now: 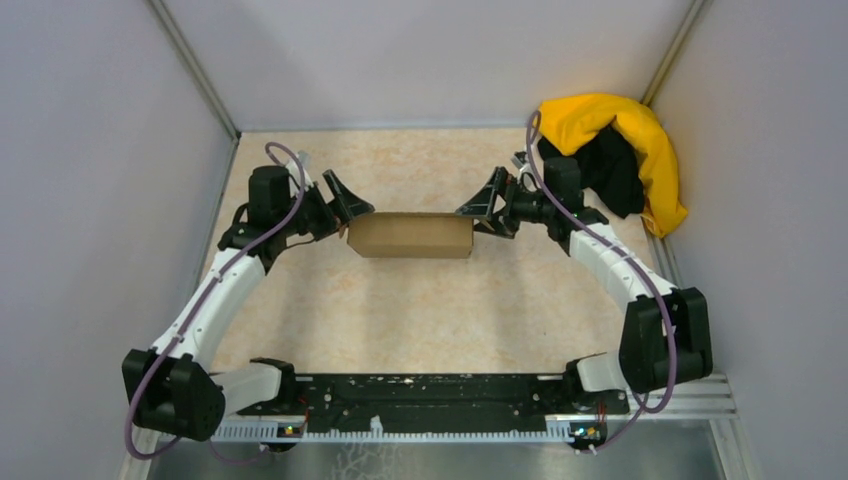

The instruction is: Fold the paper box

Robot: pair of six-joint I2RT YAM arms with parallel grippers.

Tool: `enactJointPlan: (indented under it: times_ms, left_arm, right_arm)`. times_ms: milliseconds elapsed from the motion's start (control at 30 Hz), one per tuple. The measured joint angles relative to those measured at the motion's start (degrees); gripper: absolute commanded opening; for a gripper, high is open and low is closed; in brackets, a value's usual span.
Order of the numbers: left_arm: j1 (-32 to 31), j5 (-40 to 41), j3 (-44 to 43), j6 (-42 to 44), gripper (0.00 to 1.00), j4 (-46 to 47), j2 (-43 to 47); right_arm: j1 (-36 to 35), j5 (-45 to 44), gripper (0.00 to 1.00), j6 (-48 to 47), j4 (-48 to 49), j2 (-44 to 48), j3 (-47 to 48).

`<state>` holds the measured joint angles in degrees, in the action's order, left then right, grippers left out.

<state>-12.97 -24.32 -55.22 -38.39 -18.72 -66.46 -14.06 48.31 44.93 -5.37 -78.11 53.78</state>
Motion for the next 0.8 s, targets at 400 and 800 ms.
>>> enactJointPlan:
  times_ms: [400,800]
  left_arm:
    - [1.68,-1.11,0.02,-1.05,0.99,7.85,-5.66]
    - [3.56,-3.80,-0.66,-0.04,0.99,9.73,-8.48]
  right_arm:
    - [2.12,2.47,0.99,3.61,8.33,-7.15,2.54]
    - [3.48,5.40,0.99,4.68,11.74,-12.85,4.13]
